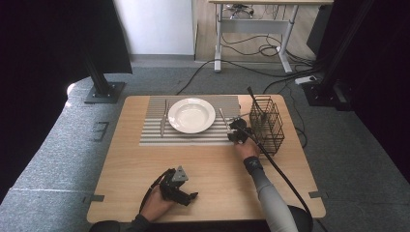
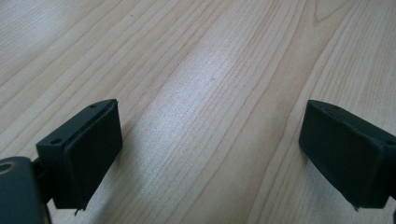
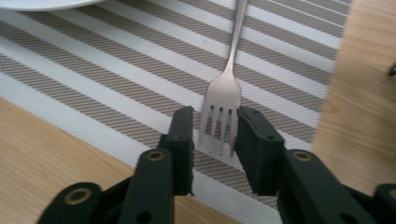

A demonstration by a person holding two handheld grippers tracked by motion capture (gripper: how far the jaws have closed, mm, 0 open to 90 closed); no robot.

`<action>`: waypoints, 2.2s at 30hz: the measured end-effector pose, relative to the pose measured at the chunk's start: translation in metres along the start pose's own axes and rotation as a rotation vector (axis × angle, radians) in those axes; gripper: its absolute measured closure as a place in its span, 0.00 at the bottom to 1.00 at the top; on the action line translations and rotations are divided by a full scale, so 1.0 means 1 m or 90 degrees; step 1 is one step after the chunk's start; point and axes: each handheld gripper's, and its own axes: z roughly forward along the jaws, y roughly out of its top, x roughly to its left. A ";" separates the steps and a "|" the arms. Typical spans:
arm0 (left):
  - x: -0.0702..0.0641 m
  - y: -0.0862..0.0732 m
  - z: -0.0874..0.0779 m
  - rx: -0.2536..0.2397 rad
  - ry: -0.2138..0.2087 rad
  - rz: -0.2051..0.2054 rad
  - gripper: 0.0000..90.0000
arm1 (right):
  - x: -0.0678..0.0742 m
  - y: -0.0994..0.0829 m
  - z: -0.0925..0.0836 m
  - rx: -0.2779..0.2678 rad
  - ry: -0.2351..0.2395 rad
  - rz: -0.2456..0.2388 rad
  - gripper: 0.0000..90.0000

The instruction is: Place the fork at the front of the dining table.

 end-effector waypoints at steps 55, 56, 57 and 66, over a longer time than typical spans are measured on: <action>0.000 0.001 0.002 0.012 0.010 -0.013 0.00 | 0.044 -0.027 -0.087 -0.140 0.105 -0.143 0.02; 0.000 0.001 0.002 0.012 0.010 -0.013 0.00 | 0.045 -0.033 -0.092 -0.143 0.109 -0.140 0.02; 0.000 0.001 0.002 0.012 0.010 -0.013 0.00 | 0.045 -0.033 -0.092 -0.143 0.109 -0.140 0.02; 0.000 0.001 0.002 0.011 0.010 -0.014 0.00 | 0.030 -0.102 -0.100 -0.127 0.104 -0.149 0.00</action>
